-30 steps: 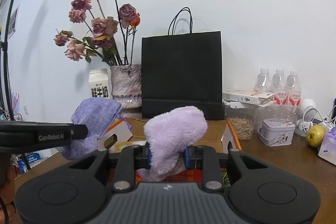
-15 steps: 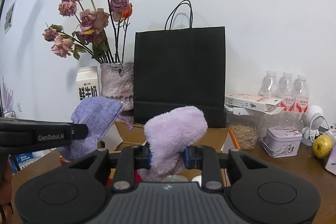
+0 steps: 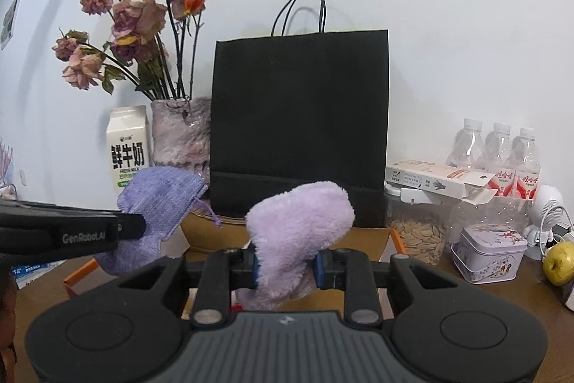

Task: Organize objects
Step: 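Carry the lavender pouch and lilac sock toward the red box with both grippers, then open the left gripper over the box while the right gripper releases the sock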

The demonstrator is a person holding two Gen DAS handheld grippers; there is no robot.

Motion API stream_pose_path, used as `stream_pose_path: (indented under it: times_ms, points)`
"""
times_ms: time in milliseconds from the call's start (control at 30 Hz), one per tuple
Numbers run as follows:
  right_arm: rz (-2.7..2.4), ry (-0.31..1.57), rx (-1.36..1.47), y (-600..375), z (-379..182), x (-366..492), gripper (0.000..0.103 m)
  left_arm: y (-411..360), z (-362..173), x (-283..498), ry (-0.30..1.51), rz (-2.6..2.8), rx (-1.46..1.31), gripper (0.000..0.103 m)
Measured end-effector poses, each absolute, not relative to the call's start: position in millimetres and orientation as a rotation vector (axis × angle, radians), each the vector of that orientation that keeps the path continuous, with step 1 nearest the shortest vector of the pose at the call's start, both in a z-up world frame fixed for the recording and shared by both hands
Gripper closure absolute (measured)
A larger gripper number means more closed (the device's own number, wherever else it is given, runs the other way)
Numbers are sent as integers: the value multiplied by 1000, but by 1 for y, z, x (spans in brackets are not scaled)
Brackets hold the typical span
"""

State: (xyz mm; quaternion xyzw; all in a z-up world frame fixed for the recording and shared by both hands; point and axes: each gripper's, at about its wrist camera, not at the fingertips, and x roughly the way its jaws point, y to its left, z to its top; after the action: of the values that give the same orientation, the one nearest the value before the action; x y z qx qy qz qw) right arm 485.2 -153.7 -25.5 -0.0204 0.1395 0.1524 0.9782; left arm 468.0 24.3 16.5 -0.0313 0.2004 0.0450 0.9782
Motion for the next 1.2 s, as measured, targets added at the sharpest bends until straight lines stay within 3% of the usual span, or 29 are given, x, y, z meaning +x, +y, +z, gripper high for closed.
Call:
stream_pose_path:
  times_ms: [367,467,533,633,667,700,767,1200]
  points:
    - [270,336,-80,-151,-36,517,78,21,7,496,426,74,-27,91]
    - [265,346,-83,-151,-38,521,73,23,5,500,438,76,-28,88]
    - [260,355,-91,-150,-40,523,67,25,3,502,446,82,-30,78]
    - [250,364,-93,-149,-42,525,52,27,1,503,438,117,-27,41]
    - [243,366,-95,-149,-43,525,38,28,1,503,435,129,-28,17]
    - [233,364,-94,-149,-44,525,18,29,1,503,429,143,-27,0]
    - [214,351,-97,-149,-46,524,1,29,1,501,401,163,-19,0]
    - [226,372,-111,-147,-44,522,0,29,-1,502,417,157,-10,0]
